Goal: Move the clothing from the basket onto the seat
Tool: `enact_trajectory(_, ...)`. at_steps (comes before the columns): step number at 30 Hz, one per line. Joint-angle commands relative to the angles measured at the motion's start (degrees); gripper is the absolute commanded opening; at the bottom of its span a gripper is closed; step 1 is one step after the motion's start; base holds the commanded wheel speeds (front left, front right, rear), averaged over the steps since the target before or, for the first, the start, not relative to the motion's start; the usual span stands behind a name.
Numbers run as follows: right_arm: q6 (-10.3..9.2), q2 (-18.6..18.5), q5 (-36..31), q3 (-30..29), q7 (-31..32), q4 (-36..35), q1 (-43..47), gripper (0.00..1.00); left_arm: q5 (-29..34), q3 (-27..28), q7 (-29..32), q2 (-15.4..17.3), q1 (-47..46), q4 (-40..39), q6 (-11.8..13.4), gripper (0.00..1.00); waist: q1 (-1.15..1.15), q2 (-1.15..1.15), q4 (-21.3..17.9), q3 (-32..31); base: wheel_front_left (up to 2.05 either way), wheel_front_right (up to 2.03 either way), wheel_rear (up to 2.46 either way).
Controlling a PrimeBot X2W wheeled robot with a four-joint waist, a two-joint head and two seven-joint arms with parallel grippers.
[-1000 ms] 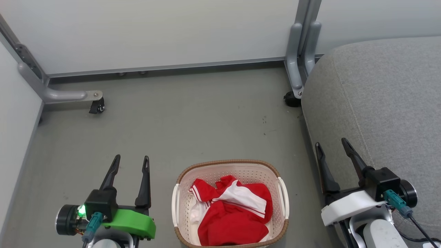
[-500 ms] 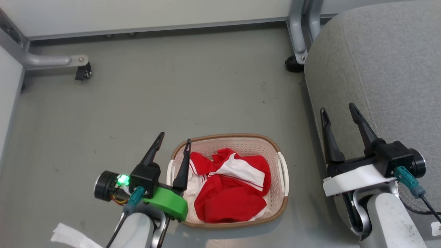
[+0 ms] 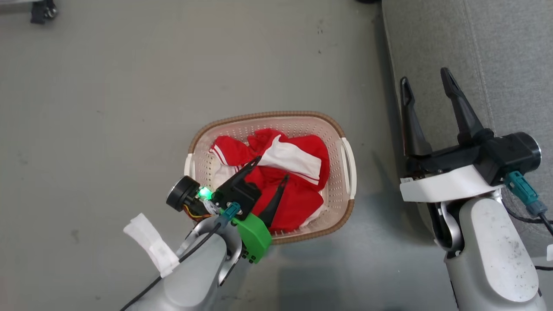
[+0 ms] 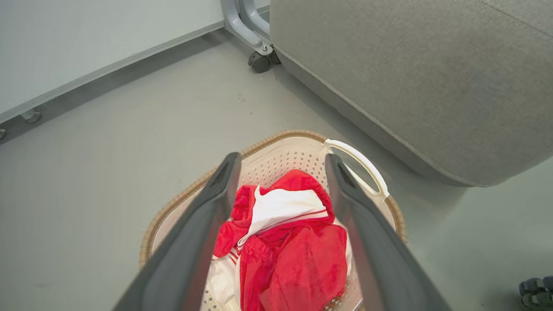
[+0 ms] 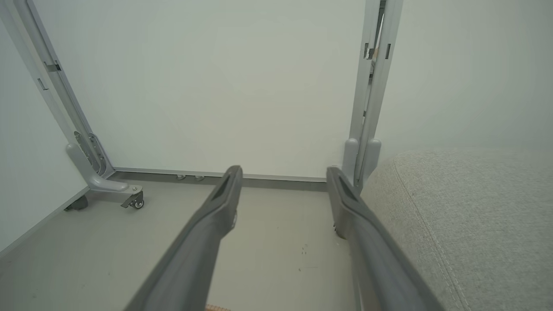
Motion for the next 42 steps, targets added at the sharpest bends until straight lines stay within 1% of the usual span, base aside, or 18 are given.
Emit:
enact_trajectory(1, 0.0, -0.1, 0.41, 0.15, -0.42, -0.41, -1.7, 1.0, -1.23, -1.17, -0.01, 0.37, -2.58, 1.91, -0.35, 1.0, -0.01, 0.0, -3.18, 8.52, 0.0, 0.0, 0.0)
enact_trajectory(8, 0.0, -0.07, 1.46, 1.2, -0.69, -2.02, -5.01, 1.0, -5.49, -7.96, 2.54, 0.4, -10.18, 11.64, -1.27, 1.0, -0.01, 0.0, -5.85, 16.28, 0.0, 0.0, 0.0)
enact_trajectory(14, 0.0, -0.07, 2.7, 2.32, -0.78, -3.68, -6.98, 1.0, -8.48, -11.34, 5.62, 0.4, -15.6, 18.55, -1.77, 1.0, -0.01, 0.0, -7.95, 22.48, 0.0, 0.0, 0.0)
enact_trajectory(22, 0.0, -0.07, 4.92, 3.19, -0.78, -4.83, -8.17, 1.0, -11.37, -12.26, 8.68, 0.44, -22.07, 26.68, -1.91, 1.0, -0.01, 0.0, -9.53, 28.14, 0.0, 0.0, 0.0)
enact_trajectory(26, 0.0, -0.07, 5.89, 3.86, -0.78, -5.0, -8.61, 1.0, -12.26, -12.87, 9.64, 1.29, -24.46, 29.39, -1.88, 1.0, -0.01, 0.0, -10.11, 29.71, 0.0, 0.0, 0.0)
enact_trajectory(36, 0.0, -0.09, 7.59, 5.33, -0.79, -5.55, -9.58, 1.0, -14.1, -13.94, 12.6, 2.94, -28.09, 33.18, -1.9, 1.0, -0.01, 0.0, -12.0, 32.17, 0.0, 0.0, 0.0)
enact_trajectory(37, 0.0, -0.09, 7.72, 5.4, -0.79, -5.52, -9.58, 1.0, -14.55, -13.91, 13.67, 3.01, -28.07, 33.5, -1.9, 1.0, -0.01, 0.0, -12.2, 32.24, 0.0, 0.0, 0.0)
enact_trajectory(39, 0.0, -0.09, 8.0, 5.44, -0.79, -5.47, -9.57, 1.0, -14.93, -14.2, 14.28, 3.11, -28.34, 33.7, -1.9, 0.0, -0.01, 0.0, -12.45, 32.31, 0.0, 0.0, 0.0)
enact_trajectory(41, 0.0, -0.09, 8.08, 5.34, -0.79, -5.38, -9.59, 1.0, -14.46, -14.74, 15.23, 3.46, -28.71, 34.09, -1.79, 0.0, -0.01, 0.0, -12.56, 32.19, 0.0, 0.0, 0.0)
enact_trajectory(42, 0.0, -0.08, 8.02, 5.27, -0.79, -5.37, -9.61, 1.0, -14.22, -14.88, 14.9, 3.5, -28.91, 34.14, -1.28, 0.0, -0.01, 0.0, -12.56, 32.1, 0.0, 0.0, 0.0)
